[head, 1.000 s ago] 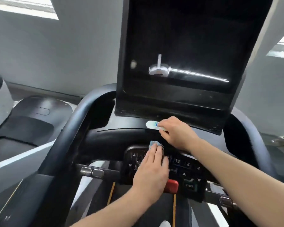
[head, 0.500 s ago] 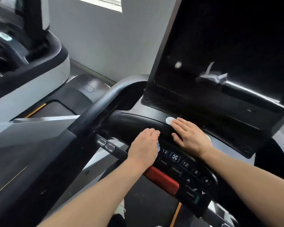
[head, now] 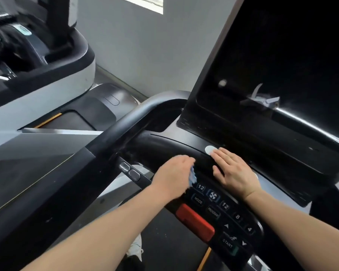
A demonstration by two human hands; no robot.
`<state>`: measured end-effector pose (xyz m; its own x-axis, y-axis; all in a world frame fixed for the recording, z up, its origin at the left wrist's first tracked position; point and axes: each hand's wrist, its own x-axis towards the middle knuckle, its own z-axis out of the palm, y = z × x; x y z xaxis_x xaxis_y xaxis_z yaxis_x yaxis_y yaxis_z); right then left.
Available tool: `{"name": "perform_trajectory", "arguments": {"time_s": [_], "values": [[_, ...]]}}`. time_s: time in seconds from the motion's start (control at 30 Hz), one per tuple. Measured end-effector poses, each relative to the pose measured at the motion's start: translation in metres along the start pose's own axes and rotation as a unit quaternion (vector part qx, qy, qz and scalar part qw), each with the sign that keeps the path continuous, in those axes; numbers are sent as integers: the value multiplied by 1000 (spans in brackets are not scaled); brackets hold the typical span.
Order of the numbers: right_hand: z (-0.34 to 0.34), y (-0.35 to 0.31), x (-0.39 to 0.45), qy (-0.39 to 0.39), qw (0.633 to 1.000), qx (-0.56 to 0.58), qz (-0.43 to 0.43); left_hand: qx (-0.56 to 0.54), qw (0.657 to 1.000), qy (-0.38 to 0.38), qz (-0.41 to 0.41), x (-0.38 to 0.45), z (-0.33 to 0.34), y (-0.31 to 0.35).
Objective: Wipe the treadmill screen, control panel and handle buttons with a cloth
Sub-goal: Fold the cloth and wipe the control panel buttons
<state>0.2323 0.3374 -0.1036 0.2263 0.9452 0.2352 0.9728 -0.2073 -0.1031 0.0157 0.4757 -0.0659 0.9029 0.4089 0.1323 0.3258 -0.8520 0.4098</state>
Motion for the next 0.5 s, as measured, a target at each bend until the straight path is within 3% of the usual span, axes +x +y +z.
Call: {"name": "perform_trajectory", "arguments": {"time_s": [0.07, 0.17, 0.3, 0.4, 0.5], "values": [[0, 0, 0, 3, 1000, 2, 2, 26, 1000, 16, 6, -5, 5, 7], [-2, -1, 0, 11, 1000, -2, -4, 37, 996, -4, 83, -18, 19, 21], [-2, 0, 0, 5, 1000, -1, -1, 85, 995, 55, -6, -27, 18, 0], [-2, 0, 0, 8, 1000, 1, -6, 97, 993, 42, 43, -53, 33, 14], [-3, 0, 1, 12, 1000, -4, -10, 82, 995, 64, -12, -45, 27, -11]]}}
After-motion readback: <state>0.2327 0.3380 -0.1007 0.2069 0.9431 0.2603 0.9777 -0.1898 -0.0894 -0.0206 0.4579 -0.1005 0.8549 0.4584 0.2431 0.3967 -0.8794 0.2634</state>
